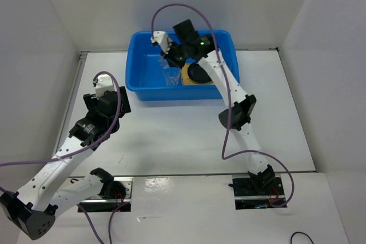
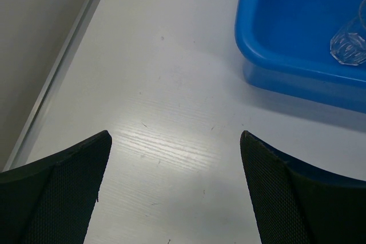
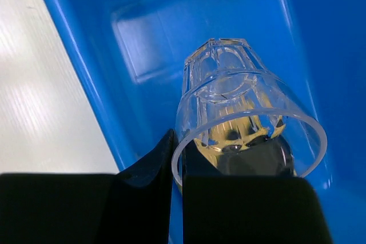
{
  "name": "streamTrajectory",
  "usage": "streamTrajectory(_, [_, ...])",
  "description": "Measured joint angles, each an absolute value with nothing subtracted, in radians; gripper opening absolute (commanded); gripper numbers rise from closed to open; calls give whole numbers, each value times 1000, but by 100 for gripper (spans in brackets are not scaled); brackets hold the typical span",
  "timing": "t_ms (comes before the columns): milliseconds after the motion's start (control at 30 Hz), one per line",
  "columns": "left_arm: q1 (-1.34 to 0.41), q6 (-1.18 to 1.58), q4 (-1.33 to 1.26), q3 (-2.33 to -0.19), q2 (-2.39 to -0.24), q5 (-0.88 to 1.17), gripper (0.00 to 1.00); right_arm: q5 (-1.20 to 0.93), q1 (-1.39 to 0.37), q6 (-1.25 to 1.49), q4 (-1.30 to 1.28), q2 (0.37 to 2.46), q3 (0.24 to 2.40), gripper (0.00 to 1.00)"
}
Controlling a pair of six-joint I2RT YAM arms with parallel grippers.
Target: Place the mixed dishes into the plastic bin
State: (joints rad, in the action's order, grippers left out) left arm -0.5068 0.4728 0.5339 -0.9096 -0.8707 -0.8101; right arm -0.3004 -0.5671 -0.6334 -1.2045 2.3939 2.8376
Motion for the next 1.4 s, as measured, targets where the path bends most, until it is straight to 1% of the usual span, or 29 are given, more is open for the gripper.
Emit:
streamTrajectory(233, [-504,475,540,-910,-887,-823,99,-235,-696,-650,-1143,2565,3005,0])
streamTrajectory(333, [-500,475,543,-910,-880,-833,99,-212,-718,-660,-1102,2642,3073,3])
streamTrajectory(467, [-499,476,548,-910,-862,-839,99,-190,-733,-677,-1055,2712,3077,6])
streamTrajectory(667, [-499,476,550,-910,-862,-841,99,-176,-734,-708,-1038,2804,3078,7])
streamTrajectory(867, [-499,476,551,-910,-862,-841,99,-176,-733,-743,-1031,2845,3078,10])
streamTrajectory(967, [-499,476,551,-910,-862,-841,99,-179,-733,-754,-1030,2849,3078,19])
streamTrajectory(1000, [-499,476,551,-910,-862,-841,99,-179,-733,-757,-1026,2849,3078,26])
streamTrajectory(1100, [-499,476,551,-910,-862,-841,99,-181,-733,-759,-1003,2850,3078,40])
streamTrajectory(1133, [-499,476,551,-910,-862,-841,99,-181,-733,-762,-995,2850,3081,47])
streamTrajectory(1233, [-499,476,551,-910,-862,-841,99,-179,-735,-762,-970,2849,3084,61])
streamTrajectory(1267, [-499,476,551,-910,-862,-841,99,-179,-736,-760,-958,2849,3085,70])
streamTrajectory(1400, [-499,476,552,-910,-862,-842,99,-176,-739,-739,-910,2843,3085,82])
